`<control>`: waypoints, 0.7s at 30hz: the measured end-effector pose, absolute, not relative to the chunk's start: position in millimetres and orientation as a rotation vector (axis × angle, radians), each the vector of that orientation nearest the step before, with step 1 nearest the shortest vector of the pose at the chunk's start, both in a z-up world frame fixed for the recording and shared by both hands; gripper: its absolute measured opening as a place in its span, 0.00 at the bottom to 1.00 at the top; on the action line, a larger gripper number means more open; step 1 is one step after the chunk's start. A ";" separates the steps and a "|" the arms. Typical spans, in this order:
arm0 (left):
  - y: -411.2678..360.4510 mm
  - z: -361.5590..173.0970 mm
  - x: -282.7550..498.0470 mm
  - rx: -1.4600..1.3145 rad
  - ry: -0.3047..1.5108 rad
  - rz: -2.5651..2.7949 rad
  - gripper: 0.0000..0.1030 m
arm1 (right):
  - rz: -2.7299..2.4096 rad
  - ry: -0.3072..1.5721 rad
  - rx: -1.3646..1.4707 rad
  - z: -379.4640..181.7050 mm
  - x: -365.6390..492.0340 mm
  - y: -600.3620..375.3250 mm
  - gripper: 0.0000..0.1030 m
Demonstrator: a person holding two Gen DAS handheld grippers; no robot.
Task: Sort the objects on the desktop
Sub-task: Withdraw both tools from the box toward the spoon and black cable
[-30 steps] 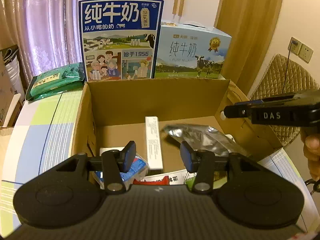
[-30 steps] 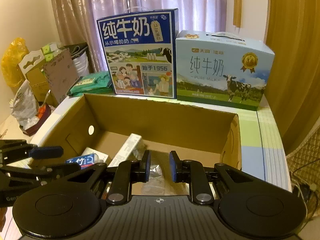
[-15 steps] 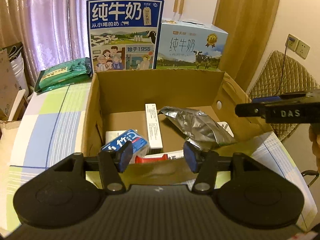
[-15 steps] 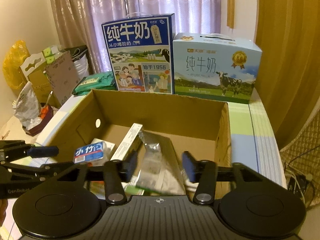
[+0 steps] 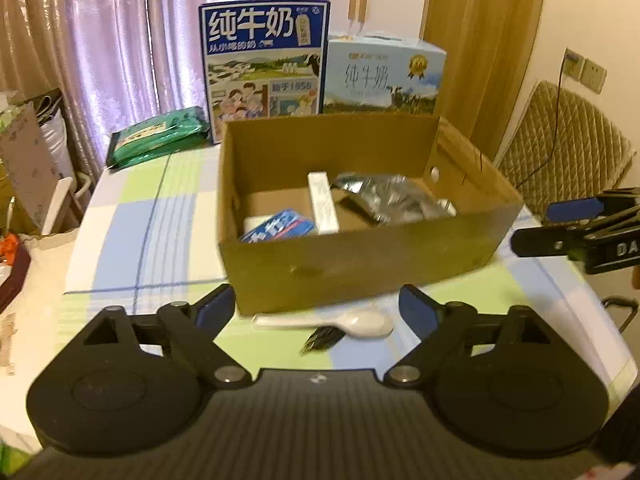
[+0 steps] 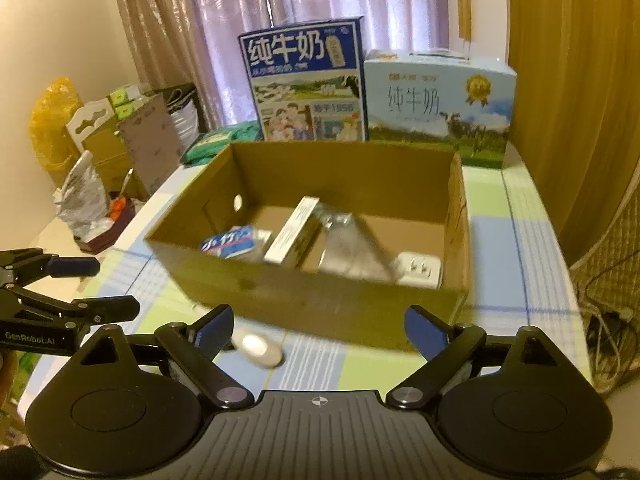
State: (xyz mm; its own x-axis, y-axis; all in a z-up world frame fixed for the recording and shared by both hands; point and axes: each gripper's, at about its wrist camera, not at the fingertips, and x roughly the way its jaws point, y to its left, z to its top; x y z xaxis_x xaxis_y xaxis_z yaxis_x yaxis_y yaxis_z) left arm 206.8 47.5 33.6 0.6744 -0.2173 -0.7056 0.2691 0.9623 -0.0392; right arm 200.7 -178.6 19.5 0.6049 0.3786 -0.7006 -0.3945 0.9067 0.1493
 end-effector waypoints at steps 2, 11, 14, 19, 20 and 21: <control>51.4 30.8 197.5 0.086 0.796 -0.270 0.89 | 0.459 0.816 -0.018 15.1 190.2 -177.3 0.89; 61.3 12.7 163.1 0.132 0.831 -0.305 0.92 | 0.512 0.854 -0.063 -9.4 150.7 -166.9 0.89; 64.4 6.1 159.9 0.136 0.852 -0.331 0.92 | 0.527 0.850 -0.097 -16.7 143.8 -163.9 0.89; 64.2 -6.4 163.7 0.178 0.885 -0.367 0.91 | 0.553 0.848 -0.146 -29.5 141.5 -157.7 0.89; 63.6 -9.7 165.0 0.186 0.891 -0.376 0.91 | 0.557 0.849 -0.153 -32.6 143.2 -156.6 0.89; 62.9 -12.5 166.9 0.194 0.894 -0.387 0.91 | 0.561 0.849 -0.159 -35.2 144.2 -155.4 0.89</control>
State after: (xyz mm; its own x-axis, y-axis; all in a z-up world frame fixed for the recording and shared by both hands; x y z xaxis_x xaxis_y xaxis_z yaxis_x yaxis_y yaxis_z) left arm 166.9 62.9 -12.5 0.5637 -0.2466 -0.7883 0.4058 0.9140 0.0043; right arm 144.2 -155.4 -35.2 0.5263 0.4047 -0.7478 -0.5285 0.8446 0.0852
